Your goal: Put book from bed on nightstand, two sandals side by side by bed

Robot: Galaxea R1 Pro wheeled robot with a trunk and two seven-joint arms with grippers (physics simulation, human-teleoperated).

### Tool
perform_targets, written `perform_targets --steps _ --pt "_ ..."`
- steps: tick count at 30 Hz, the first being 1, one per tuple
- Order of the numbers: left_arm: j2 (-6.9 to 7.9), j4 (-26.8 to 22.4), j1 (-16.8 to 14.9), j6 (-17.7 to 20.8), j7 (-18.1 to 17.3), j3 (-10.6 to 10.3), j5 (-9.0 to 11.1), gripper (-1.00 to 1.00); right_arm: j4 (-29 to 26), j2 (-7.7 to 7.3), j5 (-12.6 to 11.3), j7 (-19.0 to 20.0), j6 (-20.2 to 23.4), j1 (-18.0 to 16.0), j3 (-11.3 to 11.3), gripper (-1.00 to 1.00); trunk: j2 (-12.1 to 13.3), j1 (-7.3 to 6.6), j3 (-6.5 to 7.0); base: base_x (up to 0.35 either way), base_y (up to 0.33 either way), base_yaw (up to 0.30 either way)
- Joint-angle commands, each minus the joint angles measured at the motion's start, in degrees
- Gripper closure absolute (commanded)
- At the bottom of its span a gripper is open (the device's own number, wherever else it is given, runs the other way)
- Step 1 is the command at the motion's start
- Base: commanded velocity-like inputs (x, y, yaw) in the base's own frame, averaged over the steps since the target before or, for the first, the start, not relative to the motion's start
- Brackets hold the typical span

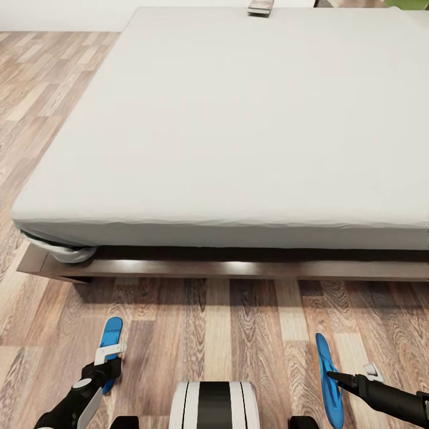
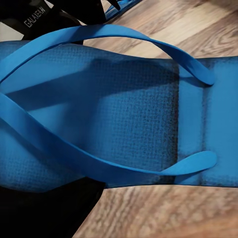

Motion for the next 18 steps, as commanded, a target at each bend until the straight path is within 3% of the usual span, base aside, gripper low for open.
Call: perform_targets --steps 1,18 --pt "0.01 -0.01 -0.01 -0.04 0.08 -0.09 0.59 1.00 0.01 0.00 -0.25 0.13 0.51 -0.01 -0.07 1.00 -0.01 -0.01 -0.03 0.000 0.000 0.000" --pt "0.01 -0.01 -0.01 -0.05 0.08 -0.11 0.59 1.00 0.01 0.00 -0.25 0.13 0.51 -0.01 -0.07 1.00 -0.01 -0.01 -0.03 0.000 0.000 0.000"
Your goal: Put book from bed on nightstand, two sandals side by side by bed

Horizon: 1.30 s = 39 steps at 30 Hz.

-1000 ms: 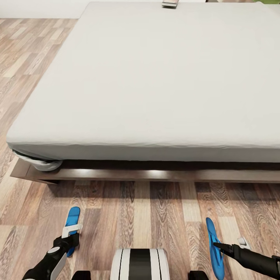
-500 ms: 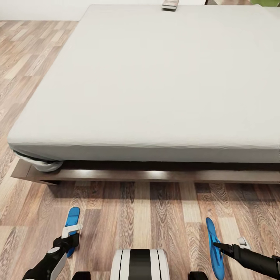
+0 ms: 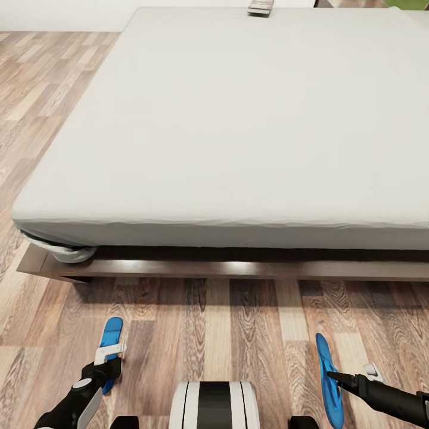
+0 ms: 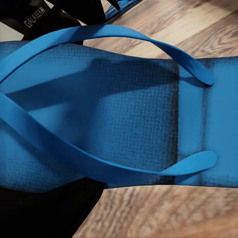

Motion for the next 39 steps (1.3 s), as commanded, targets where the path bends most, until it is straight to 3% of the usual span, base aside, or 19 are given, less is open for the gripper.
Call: perform_targets --steps 1,9,12,39 --pt "0.01 -0.01 -0.01 -0.06 0.08 -0.08 0.59 1.00 0.01 0.00 -0.24 0.11 0.50 -0.01 -0.07 1.00 -0.01 -0.01 -0.03 0.000 0.000 0.000" --pt "0.01 -0.01 -0.01 -0.01 0.14 -0.06 0.59 1.00 0.00 0.00 -0.24 0.11 0.50 -0.01 -0.07 1.00 -0.01 -0.01 -0.03 0.000 0.000 0.000" --pt "0.01 -0.01 -0.01 0.04 0.16 -0.01 0.59 1.00 0.00 0.00 -0.24 0.11 0.50 -0.01 -0.07 1.00 0.03 -0.09 0.64 0.000 0.000 0.000" --pt "0.01 -0.01 -0.01 0.02 0.17 0.01 0.59 1.00 0.01 0.00 -0.24 0.11 0.50 -0.01 -0.07 1.00 -0.01 -0.01 -0.03 0.000 0.000 0.000"
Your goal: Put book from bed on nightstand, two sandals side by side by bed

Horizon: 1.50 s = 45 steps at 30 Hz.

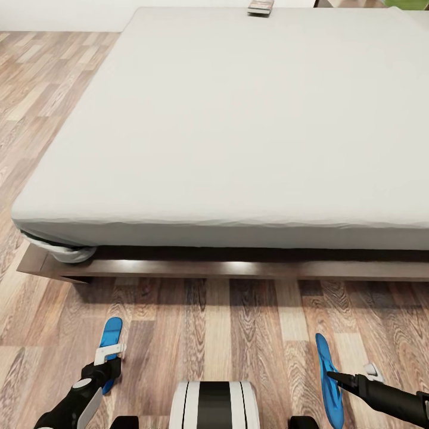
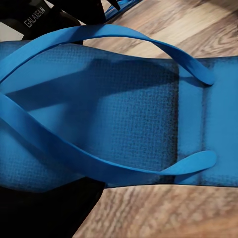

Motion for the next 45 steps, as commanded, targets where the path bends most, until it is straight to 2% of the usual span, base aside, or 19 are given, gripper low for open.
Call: perform_targets --steps 1,45 --pt "0.01 -0.01 -0.01 -0.04 0.08 -0.09 0.59 1.00 0.01 0.00 -0.25 0.13 0.51 -0.01 -0.06 1.00 -0.01 -0.01 -0.03 0.000 0.000 0.000" --pt "0.01 -0.02 -0.01 -0.06 0.08 -0.10 0.59 1.00 -0.08 0.00 -0.25 0.13 0.51 -0.01 -0.06 1.00 -0.01 -0.01 -0.03 0.000 0.000 0.000"
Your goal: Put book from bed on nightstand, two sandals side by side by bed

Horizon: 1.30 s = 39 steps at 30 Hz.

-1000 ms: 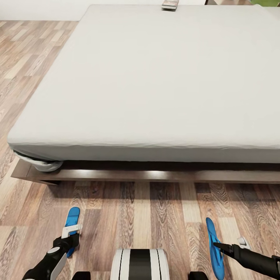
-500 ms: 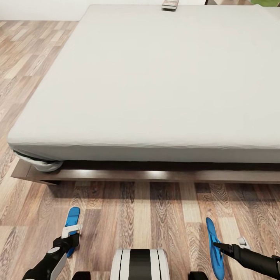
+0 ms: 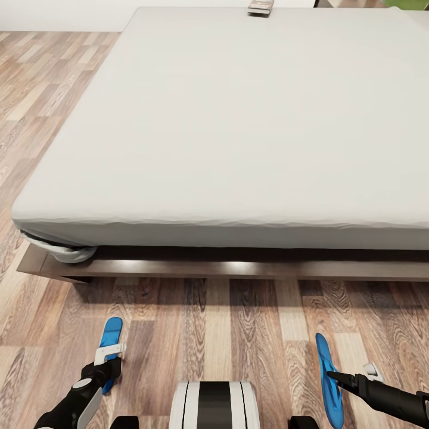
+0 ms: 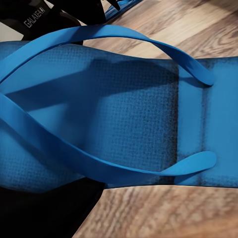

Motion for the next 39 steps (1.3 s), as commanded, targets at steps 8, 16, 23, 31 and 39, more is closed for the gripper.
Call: perform_targets --steps 8,16,23,31,39 --pt "0.01 -0.05 -0.01 -0.04 0.06 -0.01 0.58 -1.00 0.01 0.00 -0.24 0.11 0.49 -0.01 -0.06 1.00 -0.01 -0.01 -0.03 0.000 0.000 0.000" --pt "0.01 -0.04 -0.01 -0.04 0.06 0.00 0.58 -1.00 0.01 0.00 -0.24 0.11 0.49 -0.01 -0.06 1.00 -0.01 -0.01 -0.03 0.000 0.000 0.000" --pt "0.01 -0.07 -0.01 -0.04 0.06 0.01 0.58 -1.00 0.01 0.00 -0.24 0.11 0.49 -0.01 -0.06 1.00 -0.01 -0.01 -0.03 0.000 0.000 0.000" --pt "0.01 -0.02 -0.01 0.09 0.06 0.01 0.58 -1.00 0.01 0.00 -0.24 0.11 0.49 -0.01 -0.06 1.00 0.02 -0.06 0.41 0.000 0.000 0.000" --pt "0.01 -0.04 -0.01 0.13 0.08 0.01 0.58 -1.00 0.01 0.00 -0.24 0.11 0.49 -0.01 -0.06 1.00 0.12 -0.27 2.19 0.000 0.000 0.000"
